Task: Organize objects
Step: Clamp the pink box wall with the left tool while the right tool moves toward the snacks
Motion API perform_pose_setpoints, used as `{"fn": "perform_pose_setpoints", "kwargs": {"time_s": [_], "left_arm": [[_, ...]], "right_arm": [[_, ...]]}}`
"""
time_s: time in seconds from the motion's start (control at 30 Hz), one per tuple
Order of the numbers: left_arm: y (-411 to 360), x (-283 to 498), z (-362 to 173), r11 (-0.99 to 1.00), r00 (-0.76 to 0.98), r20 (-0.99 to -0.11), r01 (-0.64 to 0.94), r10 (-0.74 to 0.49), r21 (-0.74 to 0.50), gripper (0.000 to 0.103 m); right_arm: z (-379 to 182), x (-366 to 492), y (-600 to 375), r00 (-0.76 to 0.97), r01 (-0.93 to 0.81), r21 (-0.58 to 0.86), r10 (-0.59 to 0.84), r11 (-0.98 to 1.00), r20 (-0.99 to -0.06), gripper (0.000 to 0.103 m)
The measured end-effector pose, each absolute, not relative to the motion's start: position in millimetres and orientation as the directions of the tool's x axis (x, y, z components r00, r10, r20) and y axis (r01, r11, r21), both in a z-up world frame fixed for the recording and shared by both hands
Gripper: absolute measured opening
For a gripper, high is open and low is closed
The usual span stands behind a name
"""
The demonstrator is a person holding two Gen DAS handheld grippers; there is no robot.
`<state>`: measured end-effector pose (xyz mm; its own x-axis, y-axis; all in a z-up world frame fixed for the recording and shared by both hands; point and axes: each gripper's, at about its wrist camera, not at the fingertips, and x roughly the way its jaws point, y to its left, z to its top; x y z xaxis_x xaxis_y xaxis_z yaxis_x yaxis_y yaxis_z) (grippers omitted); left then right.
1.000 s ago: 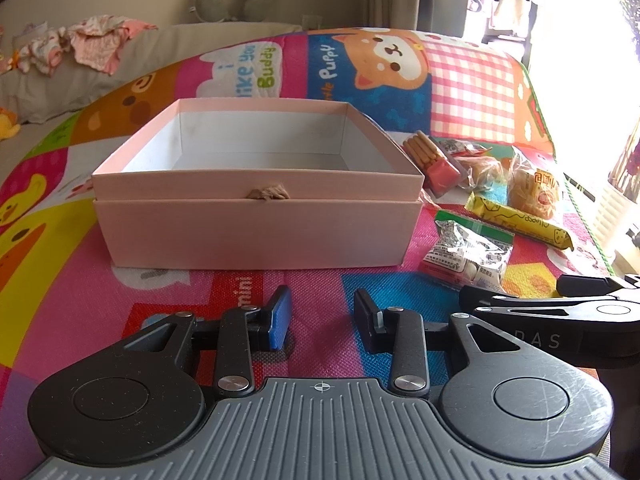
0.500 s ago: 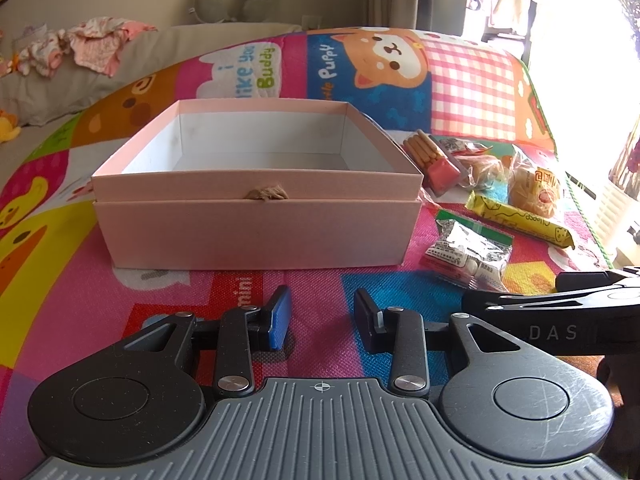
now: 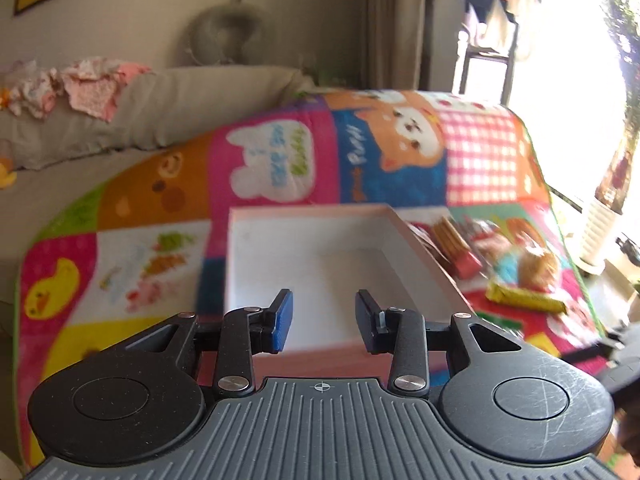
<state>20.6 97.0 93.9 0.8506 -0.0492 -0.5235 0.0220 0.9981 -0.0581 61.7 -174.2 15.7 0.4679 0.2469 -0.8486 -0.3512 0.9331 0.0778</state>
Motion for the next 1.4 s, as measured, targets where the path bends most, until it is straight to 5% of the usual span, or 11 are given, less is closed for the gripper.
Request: {"fn": "perform_pose_setpoints", "kwargs": {"time_s": [0.1,0.23,0.4,0.6,0.8,0.93,1.0,1.4], "left_arm": [[133,75,95,0.99,0.814,-0.571,-0.138,0.109,-0.008,0.038],[166,126,66,0.982,0.696,-0.716,-0.168,0.058,-0.084,0.033],[170,141,57,0.983,0.705,-0.706,-0.168,0.07,-0.071,0.034],[177,129,66,0.977,0.731,-0.682,-0.151,0.008,-0.151,0.029],[169,141,59,0.984,0.706,-0.707,-0.146,0.036,-0.097,0.027],[168,130,76,0.979,0.738,-0.675,-0.139,0.002,-0.149,0.014],[168,122,81,0.981,0.753,-0.657,-0.101,-0.036,-0.169,0.019],[157,157,33,0.98,0.554,-0.83,-0.128,-0.058,-0.154,0.021]], "right_arm": [[36,59,-178,0.543,-0.335,0.059,0.244,0.94,-0.804,0.103],[72,62,-187,0.706,-0.292,-0.02,0.201,0.956,-0.679,0.103],[92,97,-188,0.793,-0.274,-0.166,0.125,0.947,-0.596,0.103],[88,121,-188,0.785,-0.307,-0.178,0.143,0.935,-0.603,0.103],[71,120,-207,0.784,-0.26,-0.135,0.128,0.956,-0.607,0.103],[71,124,-236,0.786,-0.178,-0.105,0.077,0.979,-0.613,0.102],[68,125,-250,0.785,-0.144,-0.097,0.054,0.985,-0.617,0.102],[54,157,-262,0.792,-0.125,-0.076,0.054,0.989,-0.608,0.102]]}}
